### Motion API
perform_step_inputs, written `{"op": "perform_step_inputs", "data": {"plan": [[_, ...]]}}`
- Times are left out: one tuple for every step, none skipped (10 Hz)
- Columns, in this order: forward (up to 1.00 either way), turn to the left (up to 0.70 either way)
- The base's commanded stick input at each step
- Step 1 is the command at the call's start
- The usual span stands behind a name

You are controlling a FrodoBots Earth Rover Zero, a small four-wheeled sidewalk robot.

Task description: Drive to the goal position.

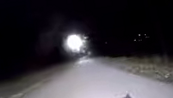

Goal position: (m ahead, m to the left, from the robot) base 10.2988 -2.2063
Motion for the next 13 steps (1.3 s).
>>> {"op": "perform_step_inputs", "data": {"plan": [[1.00, 0.00], [1.00, 0.00], [1.00, 0.00], [1.00, 0.00], [1.00, 0.00], [1.00, 0.00], [1.00, 0.09], [1.00, 0.29], [1.00, 0.40], [1.00, 0.40], [1.00, 0.05], [1.00, 0.02], [1.00, 0.00]]}}
